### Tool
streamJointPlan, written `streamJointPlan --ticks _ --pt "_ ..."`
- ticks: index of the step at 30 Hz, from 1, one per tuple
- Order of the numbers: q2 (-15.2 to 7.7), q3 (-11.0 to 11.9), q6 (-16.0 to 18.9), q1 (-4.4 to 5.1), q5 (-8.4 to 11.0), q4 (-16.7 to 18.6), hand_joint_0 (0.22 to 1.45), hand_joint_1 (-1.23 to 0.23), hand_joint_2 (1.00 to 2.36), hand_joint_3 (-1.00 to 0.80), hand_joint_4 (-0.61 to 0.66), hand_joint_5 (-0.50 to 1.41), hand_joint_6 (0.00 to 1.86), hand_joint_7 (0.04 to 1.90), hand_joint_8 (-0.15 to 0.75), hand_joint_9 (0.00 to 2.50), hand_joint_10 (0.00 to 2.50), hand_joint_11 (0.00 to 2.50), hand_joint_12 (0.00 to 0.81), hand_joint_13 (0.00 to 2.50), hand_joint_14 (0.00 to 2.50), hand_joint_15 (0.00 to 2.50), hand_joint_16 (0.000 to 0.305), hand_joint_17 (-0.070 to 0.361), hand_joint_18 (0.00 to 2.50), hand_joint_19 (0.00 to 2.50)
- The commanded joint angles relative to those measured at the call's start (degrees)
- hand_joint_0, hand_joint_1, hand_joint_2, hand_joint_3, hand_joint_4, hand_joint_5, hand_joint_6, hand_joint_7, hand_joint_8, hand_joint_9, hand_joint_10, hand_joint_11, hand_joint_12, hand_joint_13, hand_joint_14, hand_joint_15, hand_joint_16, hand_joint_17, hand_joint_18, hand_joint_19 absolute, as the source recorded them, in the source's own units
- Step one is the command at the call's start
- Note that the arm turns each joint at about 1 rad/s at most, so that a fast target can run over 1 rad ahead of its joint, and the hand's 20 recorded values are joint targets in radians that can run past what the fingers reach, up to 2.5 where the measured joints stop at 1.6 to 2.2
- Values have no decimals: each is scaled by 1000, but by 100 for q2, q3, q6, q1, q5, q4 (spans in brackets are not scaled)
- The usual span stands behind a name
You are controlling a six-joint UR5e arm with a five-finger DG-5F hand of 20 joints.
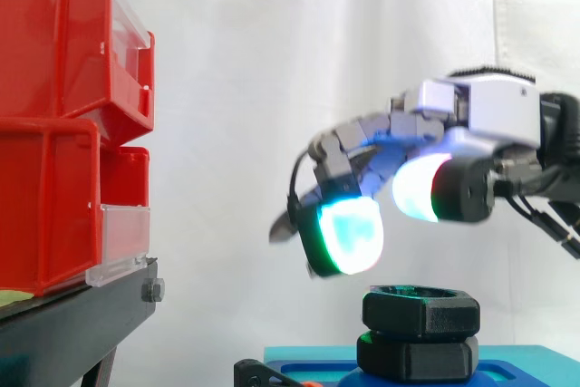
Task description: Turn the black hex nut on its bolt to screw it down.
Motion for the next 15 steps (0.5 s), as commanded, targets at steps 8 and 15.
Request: streamJointPlan --ticks 8,15 --pt "6 199 -5 514 448 -160 535 -267 1000 -500 42 29 507 1327 290 1010 11 281 331 679 8 185 45 102 533 575" --pt "-3 199 -14 787 949 -169 537 -284 1000 -500 86 11 507 1216 288 986 10 268 330 674 8 184 45 102 537 575"
